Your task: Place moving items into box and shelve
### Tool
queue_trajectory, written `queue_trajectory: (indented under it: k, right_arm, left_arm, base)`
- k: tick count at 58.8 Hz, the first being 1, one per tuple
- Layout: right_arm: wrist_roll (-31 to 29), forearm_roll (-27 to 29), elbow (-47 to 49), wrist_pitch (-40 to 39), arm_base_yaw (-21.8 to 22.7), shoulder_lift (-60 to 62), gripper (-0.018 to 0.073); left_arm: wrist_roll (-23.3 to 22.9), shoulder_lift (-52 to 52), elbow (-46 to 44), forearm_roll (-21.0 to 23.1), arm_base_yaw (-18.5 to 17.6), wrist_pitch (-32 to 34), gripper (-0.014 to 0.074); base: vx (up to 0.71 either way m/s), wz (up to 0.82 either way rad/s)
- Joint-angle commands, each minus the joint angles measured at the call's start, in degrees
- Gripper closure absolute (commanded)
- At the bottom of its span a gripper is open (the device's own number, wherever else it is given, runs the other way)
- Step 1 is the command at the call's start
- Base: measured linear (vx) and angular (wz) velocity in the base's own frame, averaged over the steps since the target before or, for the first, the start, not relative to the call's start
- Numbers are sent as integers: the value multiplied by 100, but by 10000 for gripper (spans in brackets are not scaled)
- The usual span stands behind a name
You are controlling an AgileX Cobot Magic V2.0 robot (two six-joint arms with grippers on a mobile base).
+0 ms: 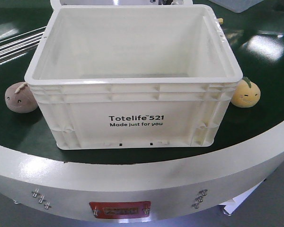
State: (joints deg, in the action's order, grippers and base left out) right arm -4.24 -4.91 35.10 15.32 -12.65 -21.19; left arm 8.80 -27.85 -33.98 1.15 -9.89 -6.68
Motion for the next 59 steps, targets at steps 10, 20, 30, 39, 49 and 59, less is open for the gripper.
queue_trajectory:
  k: [10, 20, 30, 39, 49, 59]
  right_arm:
    - [-14, -44, 198, -351, -3, -95, 575]
    - [-14, -33, 198, -351, -3, -95, 575]
    - [-14, 39, 198, -345, -3, -95, 575]
    - [-14, 39, 198, -338, -3, -95, 575]
    - [20, -20, 198, -125, -3, -95, 573]
    - [507, -362, 198, -138, -3, -95, 572]
  left_arm:
    - [-54, -40, -204, 19, -14, 475, 619]
    - [-54, -40, -204, 19, -14, 468, 619]
    - [-54, -40, -204, 19, -14, 441, 619]
    - [-54, -40, -204, 19, -14, 418, 619]
    - [-54, -45, -204, 14, -14, 423, 615]
    - [-72, -45, -204, 14, 182, 427, 611]
  base:
    - [0, 0]
    - [0, 0]
    - [0, 0]
    - [0, 0]
    - [0, 0]
    - [0, 0]
